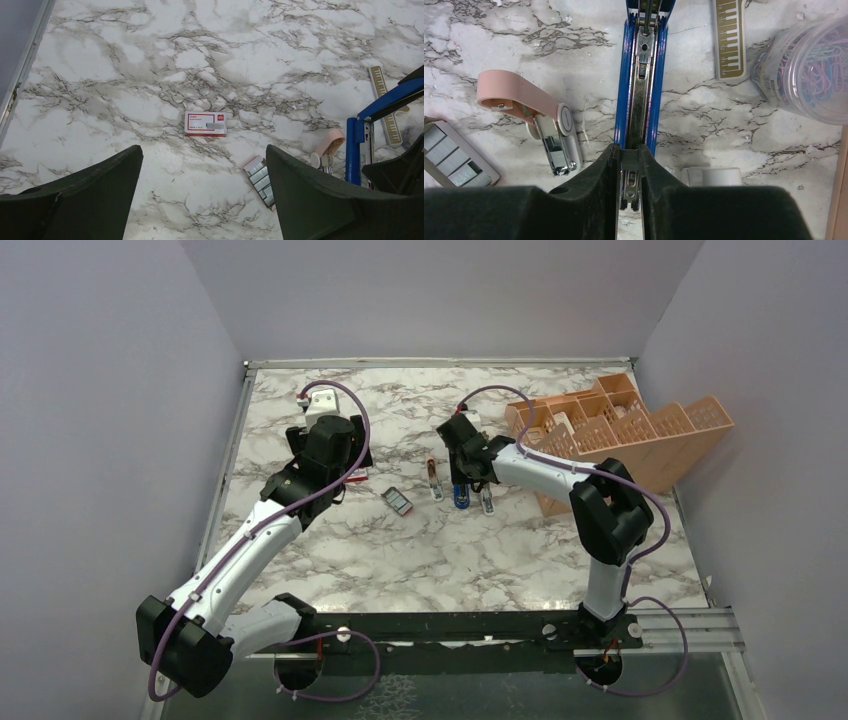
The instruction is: Load the staples into the stapler
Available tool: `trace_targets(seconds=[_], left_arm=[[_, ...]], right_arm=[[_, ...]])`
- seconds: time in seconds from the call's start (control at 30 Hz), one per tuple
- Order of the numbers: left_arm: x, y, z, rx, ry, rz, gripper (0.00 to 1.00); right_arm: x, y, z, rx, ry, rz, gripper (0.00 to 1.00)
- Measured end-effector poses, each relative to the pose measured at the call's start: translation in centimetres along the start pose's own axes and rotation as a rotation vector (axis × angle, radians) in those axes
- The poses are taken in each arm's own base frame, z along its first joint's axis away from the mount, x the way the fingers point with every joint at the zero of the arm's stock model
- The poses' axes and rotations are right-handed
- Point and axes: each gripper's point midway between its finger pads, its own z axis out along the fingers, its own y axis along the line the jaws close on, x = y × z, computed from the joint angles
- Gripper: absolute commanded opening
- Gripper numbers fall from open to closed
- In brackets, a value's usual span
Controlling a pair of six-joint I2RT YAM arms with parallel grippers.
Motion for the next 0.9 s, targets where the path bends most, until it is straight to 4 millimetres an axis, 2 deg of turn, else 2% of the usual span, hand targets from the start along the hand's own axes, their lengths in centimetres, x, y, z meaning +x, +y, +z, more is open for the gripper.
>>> trace_targets(seconds=[0.9], left_arm=[[0.2,0.0,0.1,-0.002,0.005,0.004,0.93]], right_arm=[[-1.1,0.0,-0.4,-0.01,-0.033,0.017,0.22]])
